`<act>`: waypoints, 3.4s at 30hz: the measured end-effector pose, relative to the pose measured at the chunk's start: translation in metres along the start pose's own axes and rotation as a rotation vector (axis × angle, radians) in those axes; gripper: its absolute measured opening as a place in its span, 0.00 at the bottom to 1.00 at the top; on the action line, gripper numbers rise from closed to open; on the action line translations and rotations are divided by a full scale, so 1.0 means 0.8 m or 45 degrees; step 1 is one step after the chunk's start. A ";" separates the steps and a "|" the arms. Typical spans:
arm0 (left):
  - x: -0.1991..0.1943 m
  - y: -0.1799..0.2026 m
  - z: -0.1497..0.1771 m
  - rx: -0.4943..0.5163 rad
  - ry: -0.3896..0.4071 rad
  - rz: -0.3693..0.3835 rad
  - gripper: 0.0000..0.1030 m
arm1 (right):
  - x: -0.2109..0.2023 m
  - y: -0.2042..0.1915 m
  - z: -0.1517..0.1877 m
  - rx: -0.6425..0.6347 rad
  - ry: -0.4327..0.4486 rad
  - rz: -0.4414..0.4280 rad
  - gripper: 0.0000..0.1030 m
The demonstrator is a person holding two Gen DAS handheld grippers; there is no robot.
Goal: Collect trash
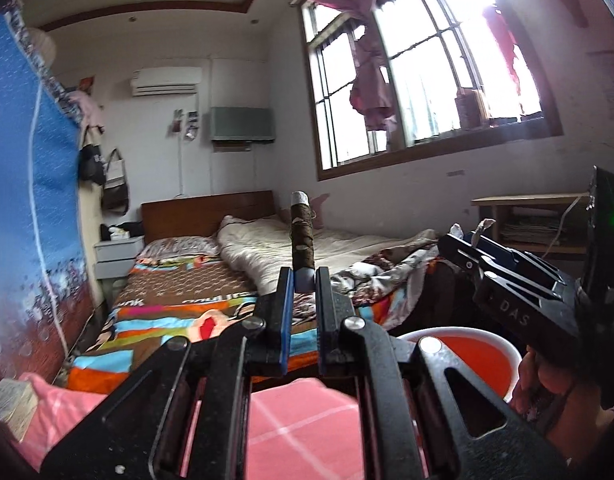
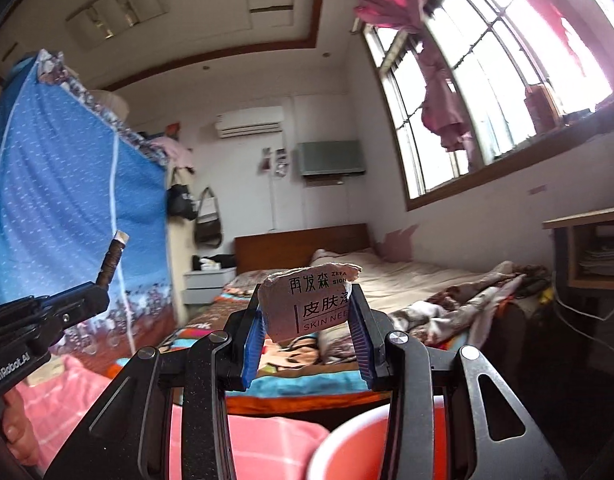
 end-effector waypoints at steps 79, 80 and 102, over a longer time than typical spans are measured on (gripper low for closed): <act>0.158 0.080 0.077 -0.261 -0.636 0.261 0.47 | 0.072 0.139 0.100 0.371 -0.674 0.175 0.49; 0.158 0.078 0.076 -0.266 -0.631 0.251 0.50 | 0.072 0.138 0.099 0.367 -0.674 0.177 0.49; 0.152 0.050 0.079 -0.310 -0.572 0.116 0.85 | 0.069 0.137 0.094 0.341 -0.661 0.220 0.77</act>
Point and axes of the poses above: each gripper's, at about its wrist camera, not at the fingertips, and x roughly the way its jaws point, y to its right, z to its underside, the point moved 6 cm from there along x, roughly the way its jaws point, and after that the axes turned 12 degrees about -y, right-handed, at the moved point
